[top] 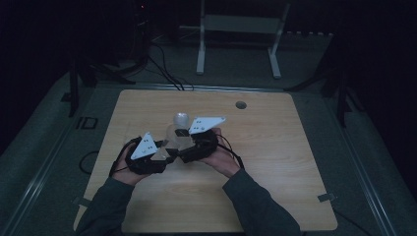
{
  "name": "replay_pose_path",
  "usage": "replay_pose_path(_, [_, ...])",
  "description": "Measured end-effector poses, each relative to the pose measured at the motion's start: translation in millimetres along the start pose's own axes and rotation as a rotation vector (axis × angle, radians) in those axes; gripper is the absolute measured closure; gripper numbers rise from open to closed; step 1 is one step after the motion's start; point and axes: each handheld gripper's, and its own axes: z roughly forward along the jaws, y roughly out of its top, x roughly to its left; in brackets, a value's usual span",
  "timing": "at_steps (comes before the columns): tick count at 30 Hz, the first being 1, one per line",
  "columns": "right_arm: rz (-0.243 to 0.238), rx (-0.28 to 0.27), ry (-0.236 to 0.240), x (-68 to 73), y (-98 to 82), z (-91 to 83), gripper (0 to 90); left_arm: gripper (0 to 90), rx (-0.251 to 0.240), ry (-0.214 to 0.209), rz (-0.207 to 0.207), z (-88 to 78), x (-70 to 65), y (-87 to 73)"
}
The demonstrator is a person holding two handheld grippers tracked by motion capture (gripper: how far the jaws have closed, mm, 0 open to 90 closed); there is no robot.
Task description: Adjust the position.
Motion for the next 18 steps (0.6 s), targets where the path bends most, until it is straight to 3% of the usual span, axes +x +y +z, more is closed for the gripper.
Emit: replay_pose_path(18, [0.056, -0.1, 0.051, -3.4, -0.1, -6.1, 16.7, 41.5, -0.112, -0.026, -0.085, 0.2, 0.2, -2.4])
